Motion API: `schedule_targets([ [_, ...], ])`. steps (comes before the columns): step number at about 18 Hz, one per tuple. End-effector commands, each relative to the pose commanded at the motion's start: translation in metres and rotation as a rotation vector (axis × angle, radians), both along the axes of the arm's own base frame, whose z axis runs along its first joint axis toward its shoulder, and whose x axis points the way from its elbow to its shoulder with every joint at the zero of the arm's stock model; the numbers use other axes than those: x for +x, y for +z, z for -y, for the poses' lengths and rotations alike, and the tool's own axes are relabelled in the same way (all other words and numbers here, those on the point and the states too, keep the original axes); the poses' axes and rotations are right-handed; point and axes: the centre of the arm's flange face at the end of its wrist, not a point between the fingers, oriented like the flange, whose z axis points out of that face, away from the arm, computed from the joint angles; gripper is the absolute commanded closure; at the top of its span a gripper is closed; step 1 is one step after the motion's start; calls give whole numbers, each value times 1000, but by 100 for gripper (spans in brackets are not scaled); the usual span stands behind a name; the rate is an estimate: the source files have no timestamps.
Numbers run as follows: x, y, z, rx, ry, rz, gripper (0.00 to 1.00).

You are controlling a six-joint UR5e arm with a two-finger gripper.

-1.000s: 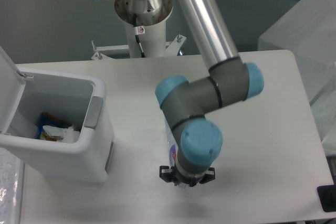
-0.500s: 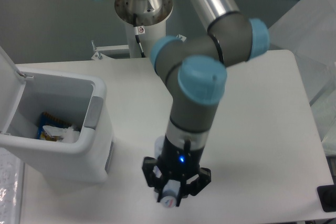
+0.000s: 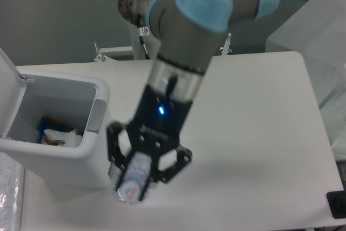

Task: Place the trash in the trash can
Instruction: 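Lift the water bottle and carry it over the bin, then open the gripper to drop the bottle into the bin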

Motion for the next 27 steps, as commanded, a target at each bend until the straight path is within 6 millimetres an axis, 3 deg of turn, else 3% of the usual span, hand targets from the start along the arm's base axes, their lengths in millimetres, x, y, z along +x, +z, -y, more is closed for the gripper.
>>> schedule_targets([
  [3, 24, 20, 8, 69, -83, 43, 75],
  [9, 63, 27, 22, 120, -183, 93, 75],
  [13, 78, 12, 27, 110, -212, 81, 74],
  [17, 93, -16, 25, 87, -251, 84, 73],
  [19, 98, -28, 22, 76, -268, 83, 68],
  [20, 99, -30, 21, 78, -272, 78, 62],
  [22, 100, -38, 19, 87, -283, 58, 38],
  [23, 100, -44, 19, 90, -296, 42, 12],
  [24, 101, -50, 18, 90, -306, 29, 2],
  [27, 108, -67, 27, 71, -311, 44, 0],
])
